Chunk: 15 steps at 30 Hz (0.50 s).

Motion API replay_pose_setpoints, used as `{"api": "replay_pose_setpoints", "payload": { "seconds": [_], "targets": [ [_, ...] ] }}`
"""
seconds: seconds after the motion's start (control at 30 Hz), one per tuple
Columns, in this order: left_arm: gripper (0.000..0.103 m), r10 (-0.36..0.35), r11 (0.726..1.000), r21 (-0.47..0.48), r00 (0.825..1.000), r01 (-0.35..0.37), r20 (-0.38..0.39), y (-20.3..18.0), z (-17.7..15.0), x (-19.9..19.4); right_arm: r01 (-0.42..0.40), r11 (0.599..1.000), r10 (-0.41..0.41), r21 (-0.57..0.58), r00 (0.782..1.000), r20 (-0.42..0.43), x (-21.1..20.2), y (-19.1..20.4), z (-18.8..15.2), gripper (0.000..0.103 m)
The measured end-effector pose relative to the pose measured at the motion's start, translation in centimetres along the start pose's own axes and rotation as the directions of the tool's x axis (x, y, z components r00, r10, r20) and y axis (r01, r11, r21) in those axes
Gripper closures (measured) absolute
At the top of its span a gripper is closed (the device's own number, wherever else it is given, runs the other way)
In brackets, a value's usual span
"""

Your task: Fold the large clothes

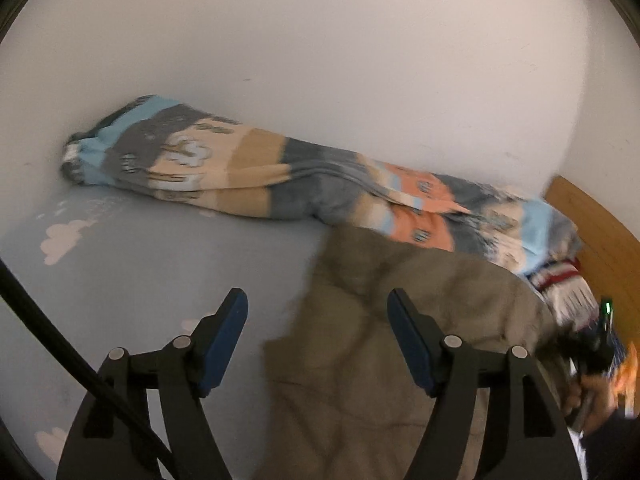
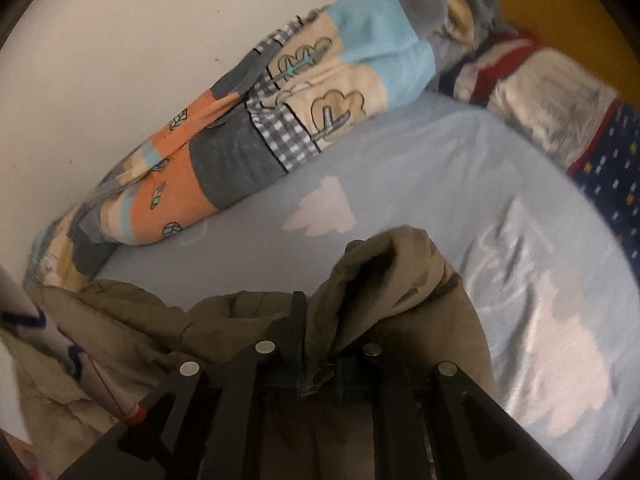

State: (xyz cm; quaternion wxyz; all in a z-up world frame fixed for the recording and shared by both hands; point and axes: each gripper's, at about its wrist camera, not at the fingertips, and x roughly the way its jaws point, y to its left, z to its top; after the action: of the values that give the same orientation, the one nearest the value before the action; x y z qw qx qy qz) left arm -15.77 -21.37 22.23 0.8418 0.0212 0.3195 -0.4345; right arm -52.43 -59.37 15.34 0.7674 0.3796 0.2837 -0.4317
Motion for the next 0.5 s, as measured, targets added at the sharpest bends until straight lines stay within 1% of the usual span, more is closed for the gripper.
{"api": "replay_pose_setpoints", "payload": {
  "seconds": [0.07,0.1,0.13,0.17,0.2,0.23,0.27,0.33,0.4,0.43,0.5],
  "targets": [
    [0.032,-0.033,0.997,0.067,0.999,0.035,-0.017,-2.2,-1.3,0.3,-0.058,0.998,0.058,0.013,0.998,0.006,-1.4,-0.4,0.1,0.080],
    [0.032,-0.047,0.993,0.110,0.998,0.050,-0.031,-3.6,-2.1,0.6,-0.090,0.996,0.089,0.017,0.996,0.019,-2.7,-0.6,0.0,0.077],
    [0.032,-0.049,0.987,0.153,0.998,0.055,-0.042,-4.9,-3.0,1.1,-0.113,0.994,0.112,0.011,0.993,0.042,-4.3,-0.5,-0.2,0.070],
    [0.032,-0.046,0.979,0.197,0.997,0.057,-0.060,-6.3,-4.0,1.9,-0.116,0.993,0.116,-0.005,0.991,0.063,-5.6,-0.5,-0.4,0.061],
    [0.032,-0.051,0.974,0.215,0.996,0.067,-0.078,-7.0,-4.6,2.5,-0.097,0.995,0.099,-0.032,0.991,0.085,-6.9,-0.3,-0.7,0.056],
    [0.032,-0.057,0.969,0.232,0.993,0.080,-0.105,-8.1,-5.4,3.6,-0.085,0.994,0.092,-0.068,0.989,0.112,-8.2,0.0,-1.1,0.048],
    [0.032,-0.052,0.968,0.238,0.992,0.077,-0.111,-8.6,-5.7,4.1,-0.083,0.991,0.097,-0.106,0.987,0.132,-9.5,0.7,-1.5,0.046],
    [0.032,-0.030,0.967,0.248,0.990,0.063,-0.137,-9.5,-6.6,5.9,-0.070,0.984,0.097,-0.165,0.983,0.159,-10.9,1.6,-2.4,0.045],
    [0.032,-0.002,0.967,0.251,0.989,0.039,-0.146,-10.0,-7.3,7.2,-0.060,0.972,0.101,-0.228,0.980,0.171,-11.3,2.7,-3.5,0.041],
    [0.031,0.014,0.968,0.251,0.988,0.026,-0.154,-10.0,-7.6,8.0,-0.054,0.962,0.096,-0.266,0.985,0.146,-10.5,3.5,-4.2,0.037],
    [0.031,0.049,0.968,0.252,0.985,-0.005,-0.167,-10.0,-7.8,9.3,-0.049,0.944,0.085,-0.325,0.992,0.095,-8.5,4.7,-5.5,0.037]
  ]
}}
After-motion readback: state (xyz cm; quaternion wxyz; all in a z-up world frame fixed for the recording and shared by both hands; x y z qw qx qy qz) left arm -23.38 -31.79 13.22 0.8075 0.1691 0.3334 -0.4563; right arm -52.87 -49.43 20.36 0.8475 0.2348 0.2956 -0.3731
